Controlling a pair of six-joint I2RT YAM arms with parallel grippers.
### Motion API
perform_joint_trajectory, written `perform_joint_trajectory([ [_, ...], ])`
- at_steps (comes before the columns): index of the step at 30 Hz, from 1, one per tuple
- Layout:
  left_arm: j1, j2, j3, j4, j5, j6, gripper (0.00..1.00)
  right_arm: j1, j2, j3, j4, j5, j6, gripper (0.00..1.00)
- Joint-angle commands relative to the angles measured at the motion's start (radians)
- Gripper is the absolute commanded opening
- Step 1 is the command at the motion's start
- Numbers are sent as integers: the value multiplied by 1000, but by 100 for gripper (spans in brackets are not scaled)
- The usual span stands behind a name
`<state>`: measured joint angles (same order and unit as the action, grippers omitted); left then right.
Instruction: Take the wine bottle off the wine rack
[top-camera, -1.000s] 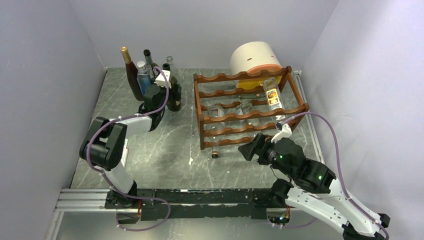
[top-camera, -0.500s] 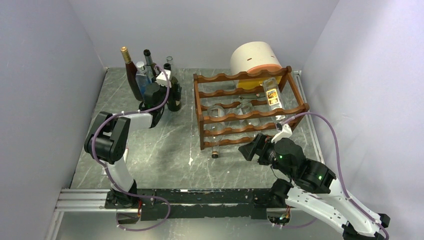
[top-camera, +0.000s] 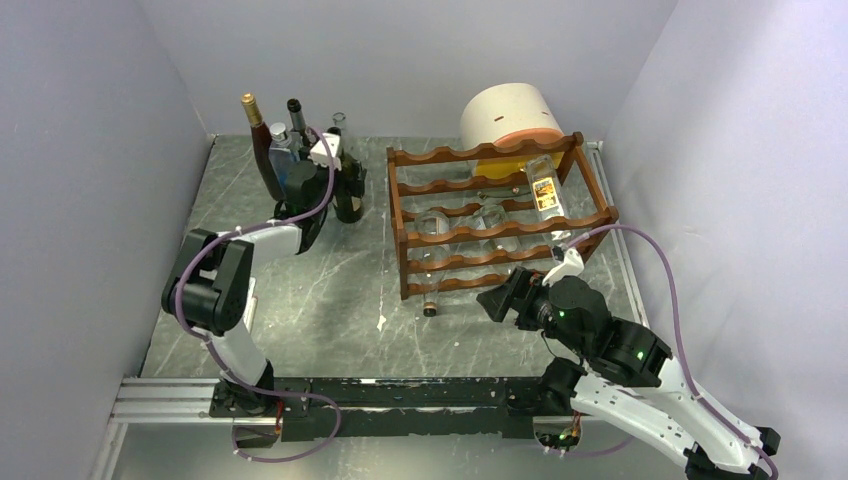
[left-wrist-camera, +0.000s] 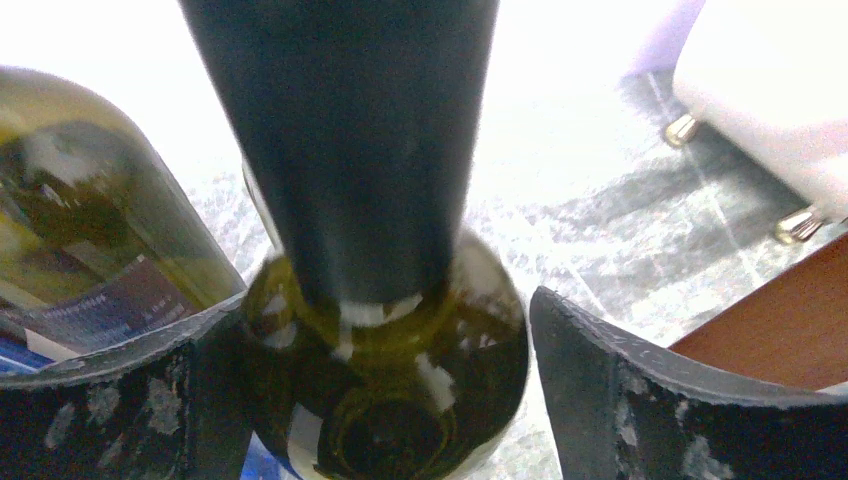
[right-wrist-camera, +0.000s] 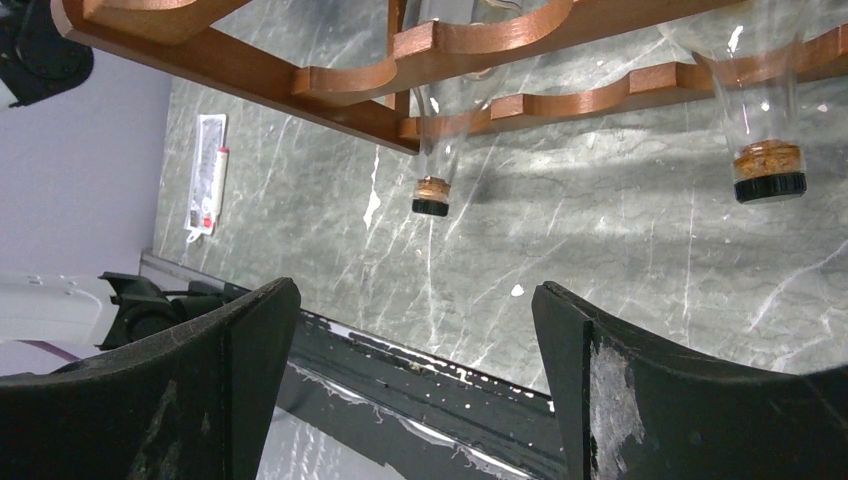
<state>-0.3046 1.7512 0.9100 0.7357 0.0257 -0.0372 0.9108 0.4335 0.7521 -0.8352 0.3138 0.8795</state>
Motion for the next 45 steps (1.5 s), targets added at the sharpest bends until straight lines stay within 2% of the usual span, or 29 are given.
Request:
perform_joint_trajectory([
  [1, 7, -73, 60, -22, 46, 0, 99, -1, -1, 14, 22, 3, -4, 91],
  [11, 7, -209, 27, -128, 121, -65, 100, -1, -15, 8, 5, -22, 5, 91],
  [18, 7, -409, -48, -200, 242, -118, 100, -1, -29, -30, 25, -60, 27, 91],
  [25, 7, -572, -25, -410, 269, -96, 100, -1, 5, -53, 57, -93, 26, 91],
  [29, 6, -680, -82, -443, 306, -77, 99, -1, 45, -40, 49, -91, 10, 91],
  [33, 6, -791, -157, -455, 339, -44, 98, -1, 99, -4, 18, -47, -1, 91],
  [39, 6, -899, -222, -470, 384, -26, 98, -1, 175, 1, 81, -7, -42, 91],
  [42, 6, -933, -211, -502, 460, -51, 98, -2, 223, 5, 76, 62, -43, 91],
  [45, 5, -939, -203, -505, 575, -137, 97, -3, 235, -5, 74, 127, -29, 92],
])
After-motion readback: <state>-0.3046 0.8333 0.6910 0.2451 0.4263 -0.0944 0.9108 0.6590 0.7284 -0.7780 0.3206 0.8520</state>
